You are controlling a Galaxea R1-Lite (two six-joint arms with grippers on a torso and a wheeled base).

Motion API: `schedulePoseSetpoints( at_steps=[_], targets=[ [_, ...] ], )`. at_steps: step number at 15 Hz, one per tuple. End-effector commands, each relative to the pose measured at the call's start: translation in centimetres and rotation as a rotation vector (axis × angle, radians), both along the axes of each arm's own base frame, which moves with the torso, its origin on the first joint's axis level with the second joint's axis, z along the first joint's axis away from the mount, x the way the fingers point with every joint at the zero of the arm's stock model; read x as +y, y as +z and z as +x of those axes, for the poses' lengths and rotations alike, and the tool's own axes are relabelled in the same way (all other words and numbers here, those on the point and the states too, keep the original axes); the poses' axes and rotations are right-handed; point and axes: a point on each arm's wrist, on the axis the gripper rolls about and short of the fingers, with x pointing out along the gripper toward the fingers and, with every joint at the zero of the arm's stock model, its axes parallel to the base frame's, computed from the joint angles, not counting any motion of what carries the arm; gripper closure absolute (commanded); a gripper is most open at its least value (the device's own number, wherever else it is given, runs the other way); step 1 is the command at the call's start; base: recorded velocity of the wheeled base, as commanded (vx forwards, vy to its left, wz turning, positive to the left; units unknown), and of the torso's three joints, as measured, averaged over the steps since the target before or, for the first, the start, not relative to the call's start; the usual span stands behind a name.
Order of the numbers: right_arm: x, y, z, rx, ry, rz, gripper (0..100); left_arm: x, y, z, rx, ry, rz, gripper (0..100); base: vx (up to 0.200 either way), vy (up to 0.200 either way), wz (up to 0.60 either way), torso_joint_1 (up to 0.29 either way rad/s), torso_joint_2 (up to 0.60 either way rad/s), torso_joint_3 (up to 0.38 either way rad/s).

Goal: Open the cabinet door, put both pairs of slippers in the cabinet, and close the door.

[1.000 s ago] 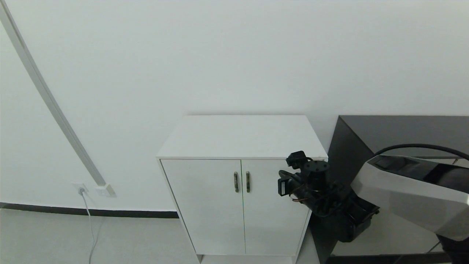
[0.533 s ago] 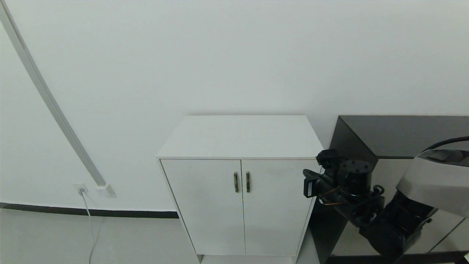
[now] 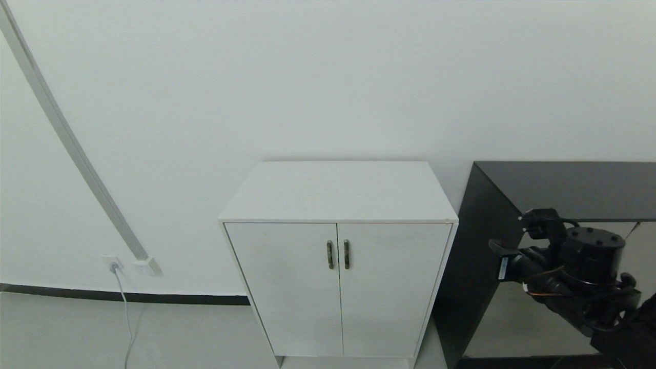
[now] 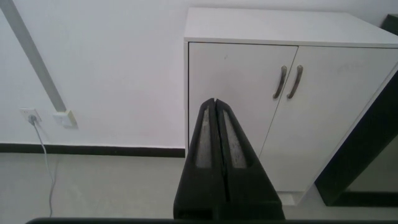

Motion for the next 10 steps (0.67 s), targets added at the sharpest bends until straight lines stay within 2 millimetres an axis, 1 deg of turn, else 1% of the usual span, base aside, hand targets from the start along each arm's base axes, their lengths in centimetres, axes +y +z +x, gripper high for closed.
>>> schedulePoseSetpoints(
  at_steps=[1,7,8,9,10],
  targets=[
    [-2.4,1.6,-1.9,-0.034,-0.068,0.008,100,0.0,0.0,0.0,0.001,0.000,0.000,100,0.000,0.000,0.00,0.000,0.00,0.000],
    [-6.9,2.0,-4.7,-0.027,-0.236,0.004,100,0.0,0.0,0.0,0.000,0.000,0.000,100,0.000,0.000,0.00,0.000,0.00,0.000],
    [-7.4,2.1,-5.2,-0.027,-0.252,0.003,100,0.0,0.0,0.0,0.001,0.000,0.000,100,0.000,0.000,0.00,0.000,0.00,0.000],
    [-7.9,2.0,-6.2,-0.021,-0.274,0.004,100,0.0,0.0,0.0,0.001,0.000,0.000,100,0.000,0.000,0.00,0.000,0.00,0.000],
    [-8.1,2.0,-6.8,-0.019,-0.279,0.005,100,0.0,0.0,0.0,0.000,0.000,0.000,100,0.000,0.000,0.00,0.000,0.00,0.000]
  ],
)
